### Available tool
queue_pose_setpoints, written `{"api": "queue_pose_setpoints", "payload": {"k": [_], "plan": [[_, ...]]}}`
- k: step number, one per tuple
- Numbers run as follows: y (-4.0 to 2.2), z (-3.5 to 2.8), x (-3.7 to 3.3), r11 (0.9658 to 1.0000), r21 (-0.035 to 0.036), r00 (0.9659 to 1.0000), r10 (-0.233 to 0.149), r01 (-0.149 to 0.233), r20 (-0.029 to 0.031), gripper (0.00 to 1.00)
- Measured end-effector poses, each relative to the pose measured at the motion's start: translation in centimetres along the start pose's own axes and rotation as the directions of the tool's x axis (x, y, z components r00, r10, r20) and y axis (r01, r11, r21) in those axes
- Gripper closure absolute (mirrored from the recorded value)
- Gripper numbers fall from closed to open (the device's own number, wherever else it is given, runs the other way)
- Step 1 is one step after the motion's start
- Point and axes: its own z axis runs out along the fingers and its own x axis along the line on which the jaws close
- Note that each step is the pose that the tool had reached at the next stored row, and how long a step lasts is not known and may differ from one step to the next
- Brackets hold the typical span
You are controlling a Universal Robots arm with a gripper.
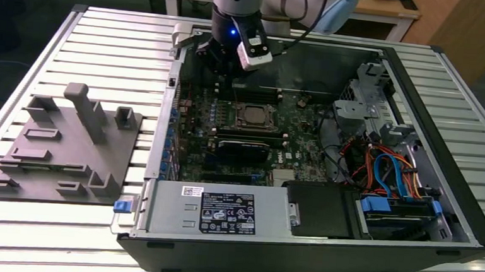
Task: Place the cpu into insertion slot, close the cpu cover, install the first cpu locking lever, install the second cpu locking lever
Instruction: 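Install the first cpu locking lever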
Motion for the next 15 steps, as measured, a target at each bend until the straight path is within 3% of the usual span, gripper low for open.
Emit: {"api": "queue_pose_setpoints", "payload": {"k": [11,15], "plan": [[0.06,0.02,0.05,1.0,-0.0031,1.0,0.0,0.0,-0.0001,0.89],[0.3,0.04,0.07,1.0,-0.0087,1.0,-0.002,0.002,-0.0007,0.89]]}}
